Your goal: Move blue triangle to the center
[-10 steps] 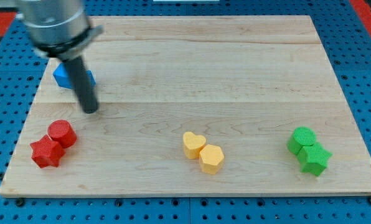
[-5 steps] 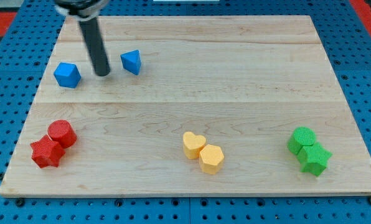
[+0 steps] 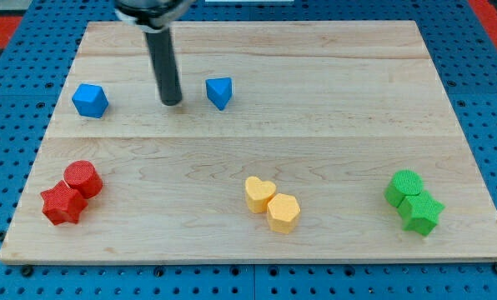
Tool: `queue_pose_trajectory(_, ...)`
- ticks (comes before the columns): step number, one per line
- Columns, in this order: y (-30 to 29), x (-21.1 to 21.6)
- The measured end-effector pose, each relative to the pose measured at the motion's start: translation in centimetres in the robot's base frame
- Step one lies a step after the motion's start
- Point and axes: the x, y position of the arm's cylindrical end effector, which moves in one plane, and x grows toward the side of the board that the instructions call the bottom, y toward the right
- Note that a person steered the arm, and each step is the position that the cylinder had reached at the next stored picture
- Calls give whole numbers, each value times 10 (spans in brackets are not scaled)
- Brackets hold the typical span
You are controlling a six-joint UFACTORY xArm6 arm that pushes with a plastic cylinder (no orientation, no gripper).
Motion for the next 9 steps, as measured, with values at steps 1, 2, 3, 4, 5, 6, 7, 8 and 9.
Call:
queue_pose_trajectory(1,41,-4)
queue_pose_trajectory(2,84,23)
queue_pose_trajectory(3,98,37)
queue_pose_trajectory(4,25,13)
queue_pose_trajectory(5,12,-32)
queue_pose_trajectory(6,71,-30)
queue_pose_trajectory(7,79,-12)
queue_pose_trajectory(8,118,1)
queue_pose_trajectory(9,43,33)
